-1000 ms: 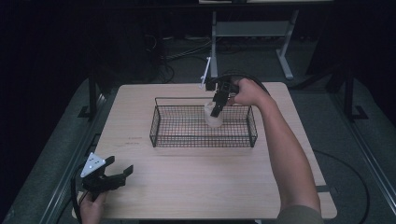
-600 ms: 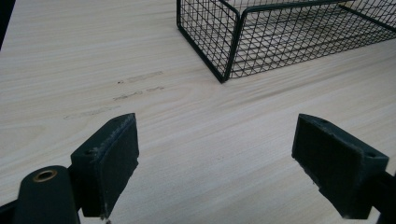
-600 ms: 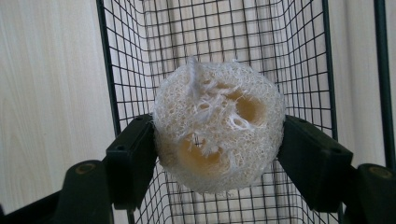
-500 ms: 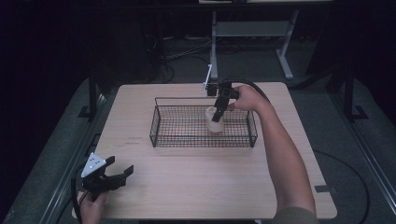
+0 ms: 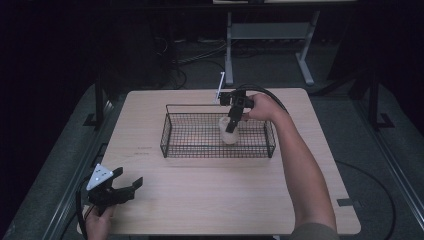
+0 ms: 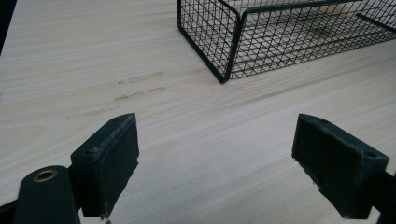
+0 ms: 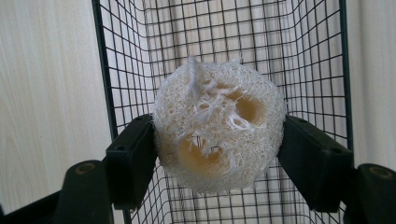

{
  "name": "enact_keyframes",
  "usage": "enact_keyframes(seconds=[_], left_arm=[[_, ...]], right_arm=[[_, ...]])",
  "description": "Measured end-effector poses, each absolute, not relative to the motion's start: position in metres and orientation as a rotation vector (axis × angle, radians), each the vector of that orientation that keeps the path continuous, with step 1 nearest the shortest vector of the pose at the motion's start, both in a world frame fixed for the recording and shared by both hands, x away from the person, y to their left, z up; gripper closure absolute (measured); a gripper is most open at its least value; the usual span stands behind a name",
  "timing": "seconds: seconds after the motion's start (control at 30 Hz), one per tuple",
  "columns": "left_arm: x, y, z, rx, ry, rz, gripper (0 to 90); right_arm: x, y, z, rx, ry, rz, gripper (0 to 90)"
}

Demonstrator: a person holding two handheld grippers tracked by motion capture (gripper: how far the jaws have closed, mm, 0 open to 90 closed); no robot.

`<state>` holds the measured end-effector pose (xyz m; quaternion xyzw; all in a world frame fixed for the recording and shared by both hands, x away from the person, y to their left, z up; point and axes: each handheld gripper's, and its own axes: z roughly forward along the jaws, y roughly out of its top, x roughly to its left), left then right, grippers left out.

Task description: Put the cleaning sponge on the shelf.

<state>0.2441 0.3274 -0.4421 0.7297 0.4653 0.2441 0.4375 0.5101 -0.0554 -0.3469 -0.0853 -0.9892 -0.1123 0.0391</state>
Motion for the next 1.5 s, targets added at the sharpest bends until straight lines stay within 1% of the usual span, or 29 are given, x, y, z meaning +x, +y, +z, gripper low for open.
enact_keyframes(seconds=[0.37,0.73,0.9,1.3,1.37,1.5], left_arm=[[0.244,0.328,-0.442,1.813,1.159,0.606,14.0],[0.244,0.329,-0.442,1.811,1.161,0.606,13.9],[0.244,0.329,-0.442,1.816,1.16,0.607,13.9],[0.244,0.328,-0.442,1.813,1.16,0.607,14.0],[0.243,0.328,-0.442,1.813,1.16,0.606,13.9],[0.243,0.328,-0.442,1.811,1.162,0.605,13.9]], right_arm=[[0.511,-0.066,-0.368,-0.308,-2.995,-0.357,29.3],[0.512,-0.069,-0.381,-0.306,-2.992,-0.333,29.1],[0.512,-0.07,-0.382,-0.333,-2.969,-0.404,29.1],[0.51,-0.071,-0.383,-0.318,-2.993,-0.403,28.3],[0.508,-0.07,-0.382,-0.318,-2.997,-0.398,26.4],[0.506,-0.068,-0.381,-0.311,-2.999,-0.397,25.4]])
